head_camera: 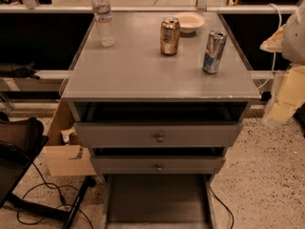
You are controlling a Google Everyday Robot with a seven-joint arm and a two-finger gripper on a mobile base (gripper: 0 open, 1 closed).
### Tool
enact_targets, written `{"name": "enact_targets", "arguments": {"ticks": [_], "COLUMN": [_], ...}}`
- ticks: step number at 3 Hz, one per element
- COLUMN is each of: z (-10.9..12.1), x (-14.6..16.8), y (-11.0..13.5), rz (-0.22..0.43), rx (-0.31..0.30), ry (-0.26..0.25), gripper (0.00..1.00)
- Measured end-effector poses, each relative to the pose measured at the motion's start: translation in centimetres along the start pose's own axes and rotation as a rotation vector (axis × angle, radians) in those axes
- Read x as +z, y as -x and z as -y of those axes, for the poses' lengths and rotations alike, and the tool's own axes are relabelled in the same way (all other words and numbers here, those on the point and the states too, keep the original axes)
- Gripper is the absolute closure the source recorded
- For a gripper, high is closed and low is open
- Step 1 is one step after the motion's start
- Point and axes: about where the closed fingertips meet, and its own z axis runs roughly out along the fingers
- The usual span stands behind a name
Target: Place water bottle into bottom drawer
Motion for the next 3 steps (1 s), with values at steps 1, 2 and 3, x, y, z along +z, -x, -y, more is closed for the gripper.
{"name": "enact_targets", "arguments": {"ticks": [1, 2, 3], "z": [0.0, 2.0, 7.3], "x": [0.0, 0.6, 1.8], "y": [0.0, 1.7, 7.8], "rz": [0.000, 0.091, 0.340], "rx": [0.000, -0.022, -0.027], "ry": [0.000, -0.041, -0.142], "gripper": [0.00, 0.00, 0.00]}}
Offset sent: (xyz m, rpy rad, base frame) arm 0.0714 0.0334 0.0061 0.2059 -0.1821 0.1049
